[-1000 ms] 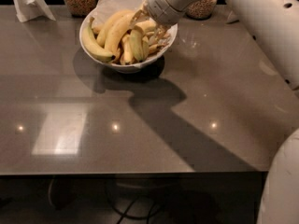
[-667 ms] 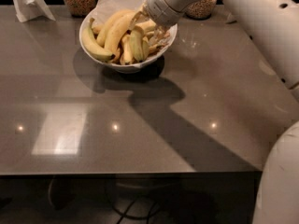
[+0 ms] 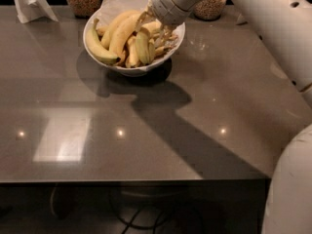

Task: Pick banana from white bowl

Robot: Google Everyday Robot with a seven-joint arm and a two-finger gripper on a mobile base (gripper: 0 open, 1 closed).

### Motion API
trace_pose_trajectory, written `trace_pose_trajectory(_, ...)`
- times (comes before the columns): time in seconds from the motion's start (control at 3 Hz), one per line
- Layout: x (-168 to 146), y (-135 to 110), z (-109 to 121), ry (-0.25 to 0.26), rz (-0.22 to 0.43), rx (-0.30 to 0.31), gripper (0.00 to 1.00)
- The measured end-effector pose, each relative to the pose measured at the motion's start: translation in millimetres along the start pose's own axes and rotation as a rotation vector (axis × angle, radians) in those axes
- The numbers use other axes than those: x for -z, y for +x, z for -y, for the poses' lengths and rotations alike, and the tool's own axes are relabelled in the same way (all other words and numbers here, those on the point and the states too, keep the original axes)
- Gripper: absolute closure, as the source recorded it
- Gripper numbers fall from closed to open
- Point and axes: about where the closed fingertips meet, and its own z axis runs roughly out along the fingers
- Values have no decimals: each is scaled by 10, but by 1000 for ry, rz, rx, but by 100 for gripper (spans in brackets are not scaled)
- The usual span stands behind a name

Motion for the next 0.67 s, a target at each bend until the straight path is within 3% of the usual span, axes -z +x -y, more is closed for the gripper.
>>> trace_pose_trajectory(0.67,35,-62,161,14,-2,37,100)
